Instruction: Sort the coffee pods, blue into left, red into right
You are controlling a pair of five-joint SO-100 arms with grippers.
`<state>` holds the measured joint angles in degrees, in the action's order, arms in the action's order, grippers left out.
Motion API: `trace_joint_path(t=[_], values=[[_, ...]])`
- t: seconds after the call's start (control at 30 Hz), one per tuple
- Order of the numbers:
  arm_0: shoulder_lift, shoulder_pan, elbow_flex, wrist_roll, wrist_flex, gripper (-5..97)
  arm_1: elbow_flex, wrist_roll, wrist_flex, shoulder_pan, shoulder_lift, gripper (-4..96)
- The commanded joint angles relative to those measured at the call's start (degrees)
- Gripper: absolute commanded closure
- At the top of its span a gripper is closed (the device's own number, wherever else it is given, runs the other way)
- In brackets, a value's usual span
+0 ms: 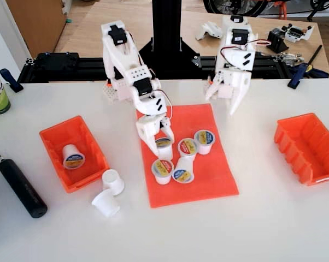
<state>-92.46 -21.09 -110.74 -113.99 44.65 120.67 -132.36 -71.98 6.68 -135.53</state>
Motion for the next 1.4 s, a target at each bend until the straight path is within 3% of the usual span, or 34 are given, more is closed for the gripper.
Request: trace_joint_path(t=[0.0, 0.2, 0.37, 0.5, 0.7, 0.8, 1.13, 1.37], values=[[-6.5, 3.1, 1.9, -1.3, 3.3, 70, -2.2, 1.3, 0.7, 0.2, -1.0, 49.9], [-22.7, 8.9, 3.3, -8.6, 15.8, 72, -1.2, 1.7, 1.4, 0.2, -0.9, 49.8], [-23.7, 15.6, 16.8, -12.8, 29.3, 72, 2.3, 2.1, 4.7, 0.3, -1.0, 49.6], [-24.1, 25.3, 18.3, -21.4, 29.6, 72, 4.2, 3.0, 6.7, 0.4, -1.1, 49.5], [-19.0, 35.9, 22.8, -26.9, 25.5, 71, 5.0, 4.0, 7.6, 1.1, -1.1, 49.6], [-16.3, 41.1, 22.9, -32.6, 22.6, 66, 5.0, 3.6, 8.0, 1.1, -1.1, 49.6], [-9.8, 43.2, 22.9, -32.5, 14.0, 57, 11.9, 4.1, 17.7, 1.8, -1.1, 47.9], [-14.5, 36.6, 25.7, -29.8, 31.2, 57, 19.4, 6.0, 29.7, 3.1, -0.3, 47.0]])
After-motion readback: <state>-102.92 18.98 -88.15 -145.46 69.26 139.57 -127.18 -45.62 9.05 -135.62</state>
